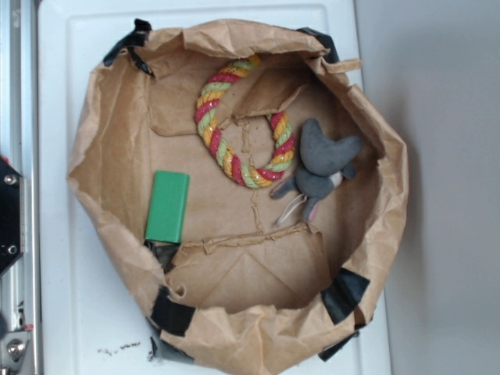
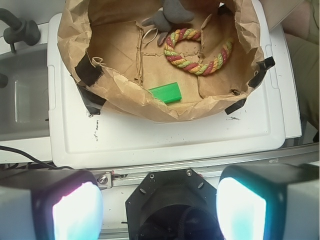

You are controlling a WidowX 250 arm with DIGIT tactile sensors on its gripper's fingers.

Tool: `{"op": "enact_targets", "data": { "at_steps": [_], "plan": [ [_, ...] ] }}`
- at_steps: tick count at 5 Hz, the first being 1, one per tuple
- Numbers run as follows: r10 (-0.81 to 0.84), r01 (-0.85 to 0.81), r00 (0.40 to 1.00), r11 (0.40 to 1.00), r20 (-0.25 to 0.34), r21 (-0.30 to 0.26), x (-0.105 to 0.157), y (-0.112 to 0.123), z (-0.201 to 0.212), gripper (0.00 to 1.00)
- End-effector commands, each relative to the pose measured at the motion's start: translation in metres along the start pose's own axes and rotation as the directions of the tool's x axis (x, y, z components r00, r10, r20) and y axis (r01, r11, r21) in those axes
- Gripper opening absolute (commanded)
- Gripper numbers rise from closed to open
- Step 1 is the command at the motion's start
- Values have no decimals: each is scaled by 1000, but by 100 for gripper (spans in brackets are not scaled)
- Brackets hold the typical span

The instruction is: Grab the green block.

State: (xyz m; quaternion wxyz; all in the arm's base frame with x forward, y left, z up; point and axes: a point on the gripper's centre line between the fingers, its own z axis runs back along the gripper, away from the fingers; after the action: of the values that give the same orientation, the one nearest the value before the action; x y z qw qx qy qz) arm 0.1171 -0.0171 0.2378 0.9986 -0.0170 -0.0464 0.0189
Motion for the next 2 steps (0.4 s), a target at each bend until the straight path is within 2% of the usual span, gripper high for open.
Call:
{"op": "enact_targets", "data": {
  "at_steps": [1, 2],
  "plan": [
    [0, 0, 1000, 1000, 0, 0, 0, 0, 0, 100],
    [96, -96, 995, 995, -27, -1, 32, -11, -3, 100]
  ]
}}
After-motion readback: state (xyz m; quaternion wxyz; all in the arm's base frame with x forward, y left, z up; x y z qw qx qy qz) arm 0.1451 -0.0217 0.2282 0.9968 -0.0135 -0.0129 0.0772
